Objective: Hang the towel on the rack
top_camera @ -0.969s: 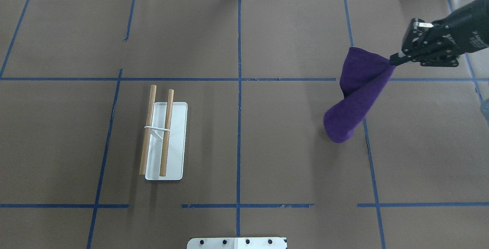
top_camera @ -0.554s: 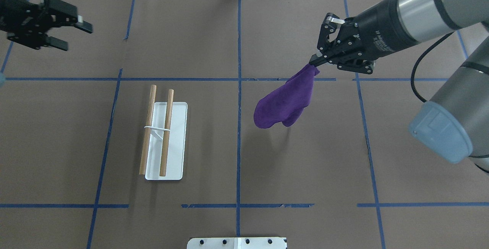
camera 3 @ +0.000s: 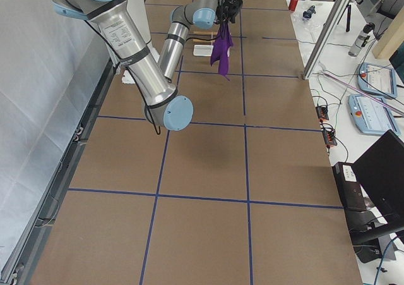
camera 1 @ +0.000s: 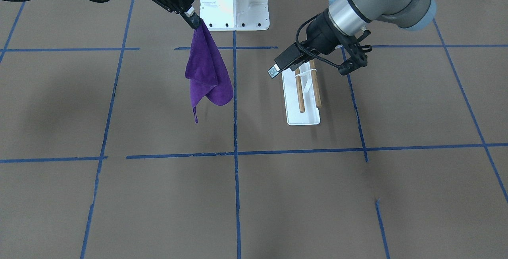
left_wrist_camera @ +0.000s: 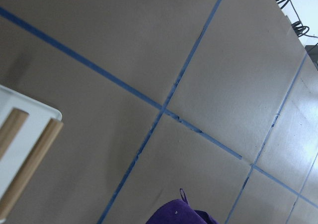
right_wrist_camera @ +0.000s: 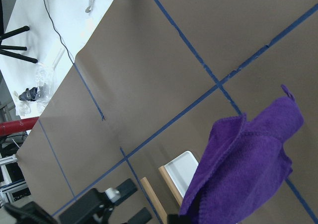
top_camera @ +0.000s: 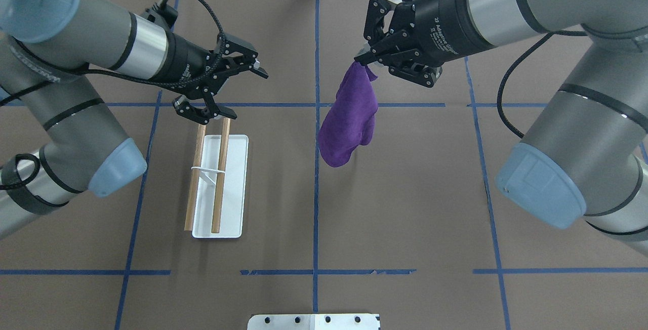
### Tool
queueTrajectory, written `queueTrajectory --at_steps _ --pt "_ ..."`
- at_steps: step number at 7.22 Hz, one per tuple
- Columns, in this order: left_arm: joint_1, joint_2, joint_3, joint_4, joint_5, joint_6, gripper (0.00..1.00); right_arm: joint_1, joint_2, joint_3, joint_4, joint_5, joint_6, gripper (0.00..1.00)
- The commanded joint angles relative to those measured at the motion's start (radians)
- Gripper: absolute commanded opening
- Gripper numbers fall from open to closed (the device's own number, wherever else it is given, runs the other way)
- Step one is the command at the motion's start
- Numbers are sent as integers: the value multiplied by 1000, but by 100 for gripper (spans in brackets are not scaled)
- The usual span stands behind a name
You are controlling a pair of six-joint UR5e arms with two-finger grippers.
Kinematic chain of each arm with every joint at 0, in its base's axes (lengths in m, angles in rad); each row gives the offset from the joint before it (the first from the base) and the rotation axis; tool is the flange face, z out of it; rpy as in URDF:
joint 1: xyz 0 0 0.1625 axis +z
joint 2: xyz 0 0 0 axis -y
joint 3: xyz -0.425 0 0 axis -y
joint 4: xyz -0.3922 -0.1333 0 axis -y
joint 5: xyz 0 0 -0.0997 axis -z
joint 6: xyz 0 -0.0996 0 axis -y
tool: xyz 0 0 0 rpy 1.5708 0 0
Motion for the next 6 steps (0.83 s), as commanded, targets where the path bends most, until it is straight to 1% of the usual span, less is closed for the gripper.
queueTrajectory --at_steps 1,3,5,6 --pt "60 -58 50 12 23 -176 100 -1 34 1 0 -29 28 0" --pt "100 -87 64 29 26 -223 100 -1 45 4 0 -34 34 0" --pt "152 -94 72 29 91 -229 100 -1 53 7 2 -32 38 0" --pt "156 -100 73 29 92 -240 100 -1 53 16 2 -31 42 0"
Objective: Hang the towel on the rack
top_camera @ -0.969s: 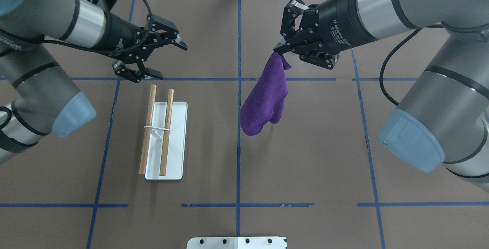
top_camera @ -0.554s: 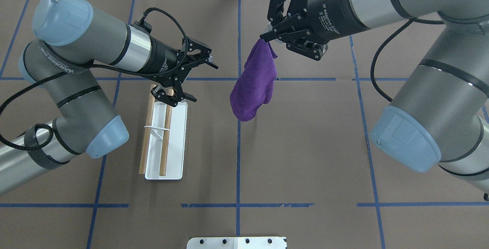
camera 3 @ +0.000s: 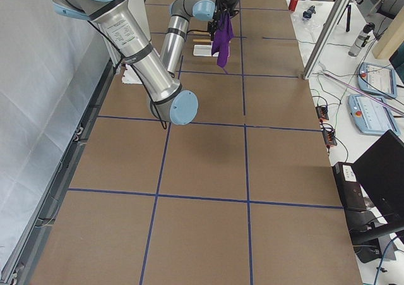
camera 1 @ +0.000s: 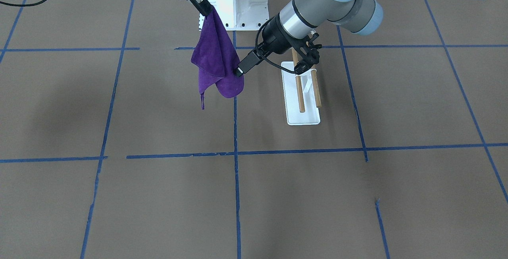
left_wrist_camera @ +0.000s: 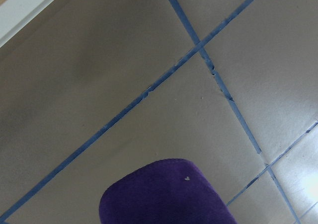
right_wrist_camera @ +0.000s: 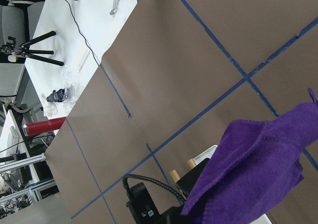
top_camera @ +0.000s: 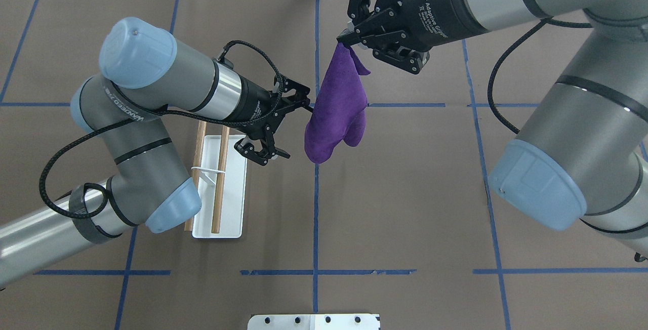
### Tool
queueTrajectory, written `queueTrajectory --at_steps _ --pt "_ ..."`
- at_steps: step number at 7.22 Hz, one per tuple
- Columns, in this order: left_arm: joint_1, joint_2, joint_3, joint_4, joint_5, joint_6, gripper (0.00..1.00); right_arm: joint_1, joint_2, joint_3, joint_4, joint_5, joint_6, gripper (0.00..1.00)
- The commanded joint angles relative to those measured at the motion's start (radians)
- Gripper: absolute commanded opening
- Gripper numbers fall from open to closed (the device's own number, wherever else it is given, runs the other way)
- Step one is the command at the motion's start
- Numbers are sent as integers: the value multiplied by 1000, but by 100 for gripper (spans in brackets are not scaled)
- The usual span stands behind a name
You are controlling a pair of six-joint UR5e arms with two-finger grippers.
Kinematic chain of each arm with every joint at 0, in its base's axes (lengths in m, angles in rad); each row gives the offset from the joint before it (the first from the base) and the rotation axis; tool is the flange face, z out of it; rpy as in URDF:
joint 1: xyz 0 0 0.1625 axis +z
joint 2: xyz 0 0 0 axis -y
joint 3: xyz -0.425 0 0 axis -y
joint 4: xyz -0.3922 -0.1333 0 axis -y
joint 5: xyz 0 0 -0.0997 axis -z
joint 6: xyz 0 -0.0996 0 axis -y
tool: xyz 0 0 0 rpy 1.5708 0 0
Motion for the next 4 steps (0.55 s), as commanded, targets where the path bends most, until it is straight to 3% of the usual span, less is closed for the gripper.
queueTrajectory --at_steps 1,4 --pt "17 -7 10 0 18 -20 100 -2 2 14 0 3 5 0" --pt "17 -18 15 -4 18 -47 100 -3 12 18 5 4 17 0"
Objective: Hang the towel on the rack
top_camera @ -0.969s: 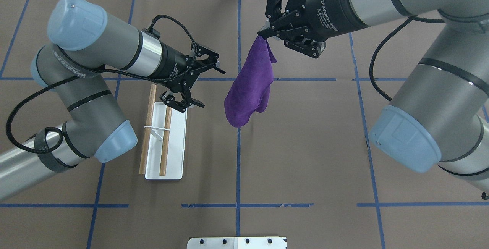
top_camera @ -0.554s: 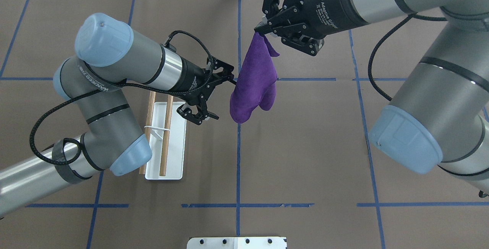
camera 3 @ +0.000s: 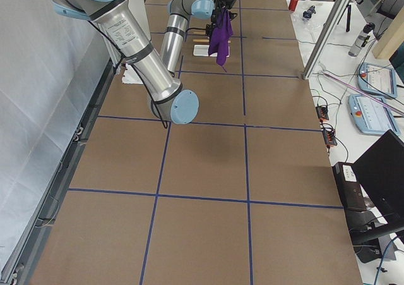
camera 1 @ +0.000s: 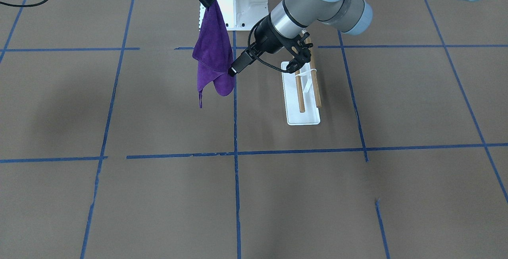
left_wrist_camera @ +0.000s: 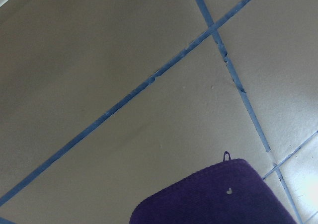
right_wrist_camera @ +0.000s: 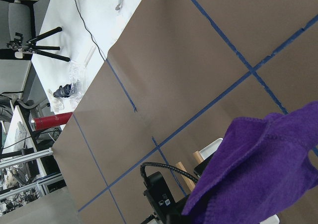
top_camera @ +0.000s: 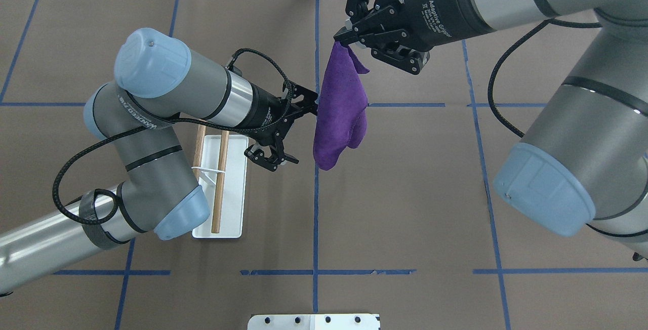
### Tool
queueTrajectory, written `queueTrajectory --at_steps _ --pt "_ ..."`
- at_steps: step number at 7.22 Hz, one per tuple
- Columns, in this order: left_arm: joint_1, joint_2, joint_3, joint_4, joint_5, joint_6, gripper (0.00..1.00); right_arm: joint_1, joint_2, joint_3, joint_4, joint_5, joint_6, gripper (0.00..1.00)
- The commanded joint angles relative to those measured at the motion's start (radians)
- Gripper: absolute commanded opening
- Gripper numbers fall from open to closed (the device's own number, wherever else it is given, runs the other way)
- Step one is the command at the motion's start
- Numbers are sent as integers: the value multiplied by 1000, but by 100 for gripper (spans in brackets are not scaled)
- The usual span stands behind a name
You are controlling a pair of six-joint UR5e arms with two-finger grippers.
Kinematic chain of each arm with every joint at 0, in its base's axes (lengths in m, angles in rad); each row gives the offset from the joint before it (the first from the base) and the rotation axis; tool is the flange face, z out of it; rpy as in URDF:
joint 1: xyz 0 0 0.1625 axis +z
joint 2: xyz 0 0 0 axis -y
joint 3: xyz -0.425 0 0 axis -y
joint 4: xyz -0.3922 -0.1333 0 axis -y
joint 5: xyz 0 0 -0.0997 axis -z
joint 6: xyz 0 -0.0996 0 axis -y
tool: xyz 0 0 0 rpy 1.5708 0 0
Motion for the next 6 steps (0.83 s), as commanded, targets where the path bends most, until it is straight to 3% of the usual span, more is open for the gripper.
queueTrajectory --at_steps 1,6 --pt "0 -11 4 -2 0 -12 100 -16 9 1 4 1 4 0" --pt "0 -21 9 0 0 -38 100 -64 22 9 7 -6 5 0"
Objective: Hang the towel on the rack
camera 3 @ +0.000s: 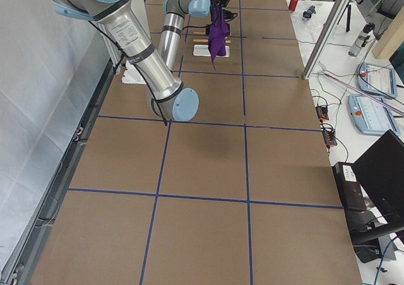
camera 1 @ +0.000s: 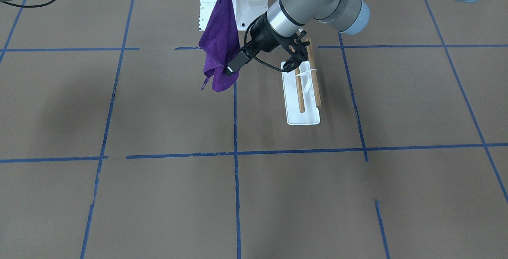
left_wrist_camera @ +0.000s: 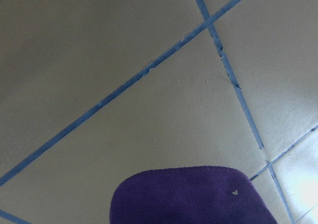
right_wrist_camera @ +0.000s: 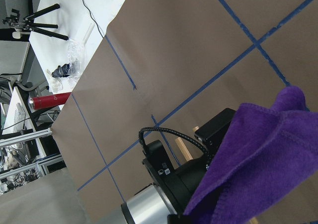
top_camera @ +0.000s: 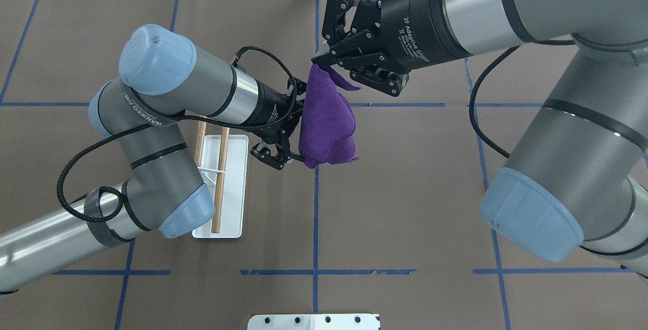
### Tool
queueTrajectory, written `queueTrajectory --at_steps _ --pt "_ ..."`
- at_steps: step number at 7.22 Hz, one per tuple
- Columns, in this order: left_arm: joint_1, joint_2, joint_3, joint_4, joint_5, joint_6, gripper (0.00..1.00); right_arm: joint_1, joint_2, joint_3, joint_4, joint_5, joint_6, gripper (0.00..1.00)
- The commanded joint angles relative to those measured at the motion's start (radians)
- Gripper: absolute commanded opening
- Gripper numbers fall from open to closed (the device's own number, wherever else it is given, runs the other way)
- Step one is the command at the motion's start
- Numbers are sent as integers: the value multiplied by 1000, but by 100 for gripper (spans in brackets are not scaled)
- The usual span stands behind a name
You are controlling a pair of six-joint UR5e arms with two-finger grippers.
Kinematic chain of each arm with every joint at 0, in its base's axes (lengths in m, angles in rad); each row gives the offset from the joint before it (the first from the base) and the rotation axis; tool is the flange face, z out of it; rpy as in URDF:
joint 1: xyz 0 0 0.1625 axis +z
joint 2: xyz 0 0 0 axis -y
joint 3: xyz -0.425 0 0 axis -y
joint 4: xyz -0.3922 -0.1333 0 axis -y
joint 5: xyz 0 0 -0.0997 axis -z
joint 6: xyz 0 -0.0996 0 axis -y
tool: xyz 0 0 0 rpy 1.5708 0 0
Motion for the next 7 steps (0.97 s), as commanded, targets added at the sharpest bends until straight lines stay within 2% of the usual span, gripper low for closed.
queueTrajectory --at_steps 1,2,3,4,7 --pt "0 -1 3 0 0 -3 100 -4 20 -2 1 -1 0 0" --pt "0 -4 3 1 2 -5 87 -4 22 -2 1 -1 0 0" --pt "0 -2 2 1 2 -3 13 -4 22 -1 1 -1 0 0" --pt "0 2 -2 1 2 4 0 -3 16 11 1 2 -2 0" --pt "-6 24 -17 1 18 52 0 16 -22 42 1 16 -9 0"
